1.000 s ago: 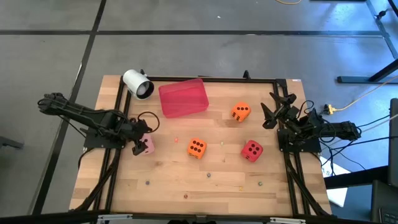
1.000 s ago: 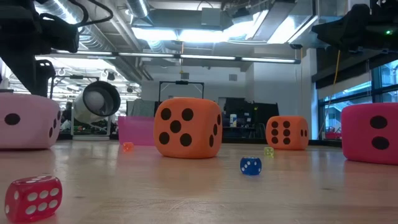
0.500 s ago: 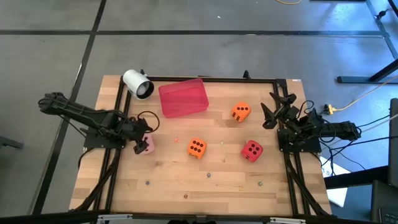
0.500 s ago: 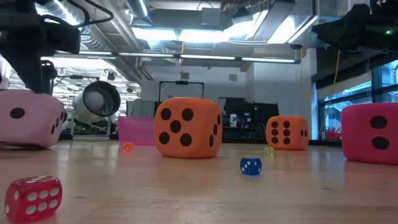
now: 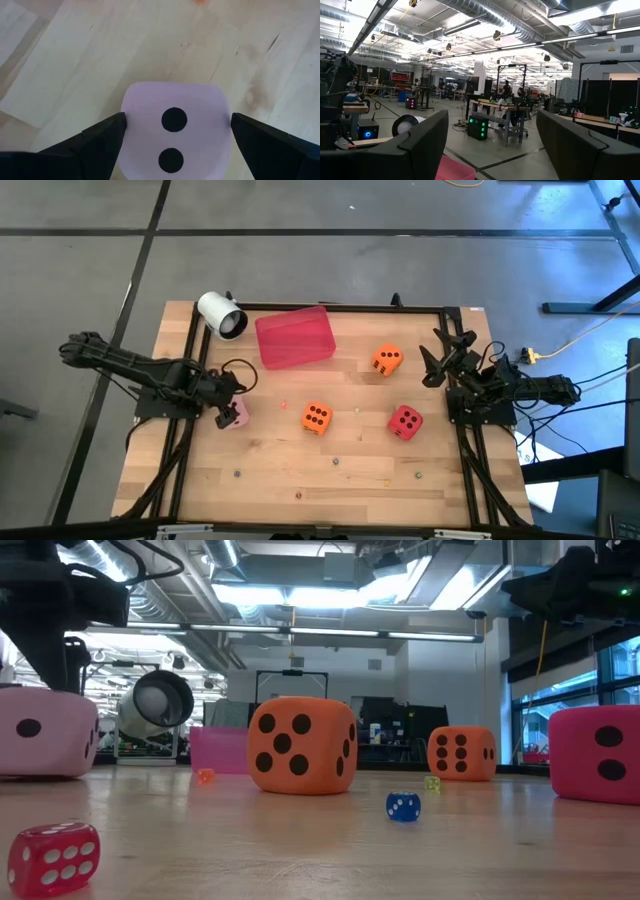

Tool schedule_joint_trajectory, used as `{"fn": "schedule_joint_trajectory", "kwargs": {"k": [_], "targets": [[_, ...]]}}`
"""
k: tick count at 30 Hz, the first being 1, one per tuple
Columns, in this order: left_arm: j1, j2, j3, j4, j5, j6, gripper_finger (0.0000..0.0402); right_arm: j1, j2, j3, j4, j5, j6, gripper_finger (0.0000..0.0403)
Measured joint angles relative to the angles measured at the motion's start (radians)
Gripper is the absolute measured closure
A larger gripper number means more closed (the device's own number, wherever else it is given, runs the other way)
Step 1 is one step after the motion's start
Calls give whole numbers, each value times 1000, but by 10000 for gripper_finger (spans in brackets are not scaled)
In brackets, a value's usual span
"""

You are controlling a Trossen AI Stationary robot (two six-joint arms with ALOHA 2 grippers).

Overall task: Pick & Place Dice
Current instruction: Put the large pink die into the red bin

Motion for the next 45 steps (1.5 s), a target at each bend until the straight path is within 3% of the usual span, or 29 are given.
{"fn": "schedule_joint_trajectory", "kwargs": {"k": [12,18,25,32,45], "targets": [[0,0,0,3,11,-75,40,0,0,0,-20,-3,21,99],[-2,1,0,7,25,-65,40,0,0,0,-65,-121,54,99],[-2,0,0,10,26,-17,40,0,4,0,-57,-62,56,99],[-2,2,0,11,18,-80,40,0,4,0,-56,-77,61,99],[-2,2,0,10,14,-60,40,0,4,0,-56,-76,54,99]]}}
